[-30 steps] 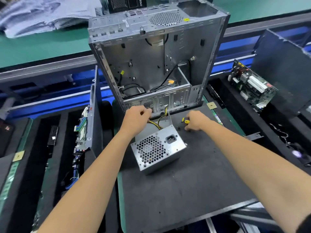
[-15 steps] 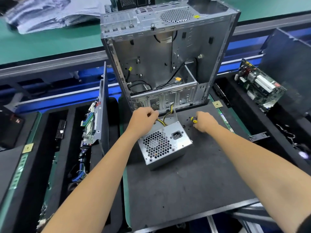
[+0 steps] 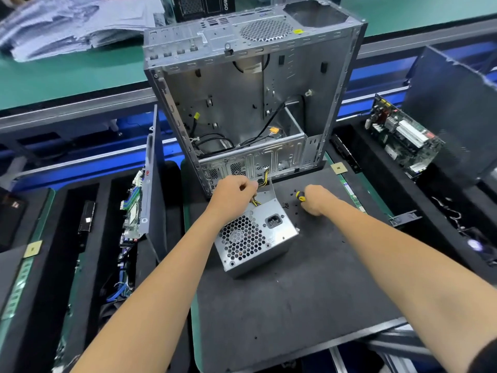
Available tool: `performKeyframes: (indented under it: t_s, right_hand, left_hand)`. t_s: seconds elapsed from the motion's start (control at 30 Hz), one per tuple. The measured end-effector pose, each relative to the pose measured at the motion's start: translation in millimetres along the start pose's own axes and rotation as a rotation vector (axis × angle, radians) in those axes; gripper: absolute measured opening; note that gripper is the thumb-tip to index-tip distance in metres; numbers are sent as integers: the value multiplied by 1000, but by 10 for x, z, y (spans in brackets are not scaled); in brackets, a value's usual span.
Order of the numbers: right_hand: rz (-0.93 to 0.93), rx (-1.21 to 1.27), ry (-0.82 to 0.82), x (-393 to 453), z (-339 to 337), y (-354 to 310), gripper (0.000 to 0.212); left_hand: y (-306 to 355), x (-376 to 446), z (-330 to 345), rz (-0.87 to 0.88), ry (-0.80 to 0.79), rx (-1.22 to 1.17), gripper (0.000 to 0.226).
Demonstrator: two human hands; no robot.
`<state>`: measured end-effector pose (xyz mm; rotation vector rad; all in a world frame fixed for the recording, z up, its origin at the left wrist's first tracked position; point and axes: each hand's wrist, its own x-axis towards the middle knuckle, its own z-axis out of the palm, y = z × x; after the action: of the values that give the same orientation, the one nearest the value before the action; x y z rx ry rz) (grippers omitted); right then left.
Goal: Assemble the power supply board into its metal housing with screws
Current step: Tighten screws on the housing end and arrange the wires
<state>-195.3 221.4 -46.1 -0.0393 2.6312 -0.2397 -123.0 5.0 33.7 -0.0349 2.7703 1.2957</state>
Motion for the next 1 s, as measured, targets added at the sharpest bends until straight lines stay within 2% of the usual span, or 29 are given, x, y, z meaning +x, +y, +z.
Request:
performKeyframes:
  t_s: [0.1,0.27,0.47,0.57,0.63,0.67,0.77,0.83,1.0]
  right_hand:
    - [-34,-10,12,2,30,-8,25]
    - [-33,-28,63,13,62,-29,7]
    - [5,-33,54,-46,20,-87,21]
    - [-44,111,105,-97,-143,-122,30]
    - [-140,252,170,-164,-382,-191,25]
    - [-190,346,183,-227,-524,-244,23]
    - [-351,575,89,-486,-888,-455,23]
    - [-432,654,23,-650,-1012,-599,25]
    - [-494,813,-44,-867,-1126,-838,26]
  left_hand:
    - [20,-7,-6,-9,-6,0,36]
    - [29,-22,-23,-7,-6,-1,36]
    - [22,-32,-28,-4,-4,-33,36]
    - [-10,-17,-34,16,19,-59,26]
    - [-1,-3,-33,48,17,-79,9]
    - [25,-1,-33,74,9,-99,8]
    - [142,-1,-12,158,6,-138,28]
    - [221,-24,-16,214,34,-161,33]
    - [238,-107,-191,294,180,-278,19]
